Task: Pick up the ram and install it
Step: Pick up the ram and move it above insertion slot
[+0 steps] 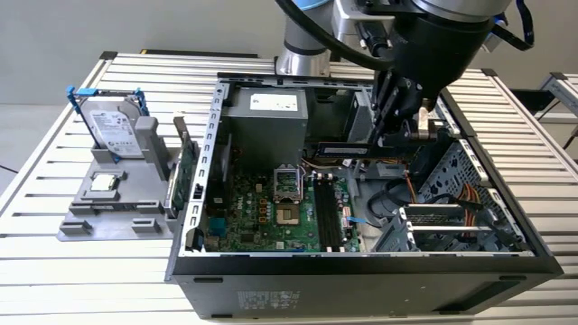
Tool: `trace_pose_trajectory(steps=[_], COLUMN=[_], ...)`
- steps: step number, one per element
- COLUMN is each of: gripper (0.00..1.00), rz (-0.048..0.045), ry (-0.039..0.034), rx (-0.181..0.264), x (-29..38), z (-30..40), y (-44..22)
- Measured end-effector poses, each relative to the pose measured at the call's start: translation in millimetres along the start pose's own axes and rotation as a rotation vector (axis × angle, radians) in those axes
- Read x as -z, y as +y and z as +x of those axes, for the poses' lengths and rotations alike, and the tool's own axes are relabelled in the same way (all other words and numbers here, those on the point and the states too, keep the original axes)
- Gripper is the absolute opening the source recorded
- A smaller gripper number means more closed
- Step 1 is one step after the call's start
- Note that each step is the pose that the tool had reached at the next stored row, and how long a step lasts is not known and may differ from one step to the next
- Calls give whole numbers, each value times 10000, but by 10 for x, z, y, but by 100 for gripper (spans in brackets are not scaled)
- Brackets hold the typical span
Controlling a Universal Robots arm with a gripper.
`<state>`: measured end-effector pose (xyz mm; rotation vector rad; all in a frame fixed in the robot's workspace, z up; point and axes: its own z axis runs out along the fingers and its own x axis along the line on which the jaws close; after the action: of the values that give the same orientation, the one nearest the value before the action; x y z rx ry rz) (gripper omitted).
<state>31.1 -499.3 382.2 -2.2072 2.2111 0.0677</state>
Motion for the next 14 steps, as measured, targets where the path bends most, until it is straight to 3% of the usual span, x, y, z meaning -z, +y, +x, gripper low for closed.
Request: trace_pose_trajectory(steps=[7, 14], gripper=[0, 0], rz=[1, 11], ry=[-1, -5], rx=[-36, -269], x=[2, 3], z=[0, -1], y=[-117, -170])
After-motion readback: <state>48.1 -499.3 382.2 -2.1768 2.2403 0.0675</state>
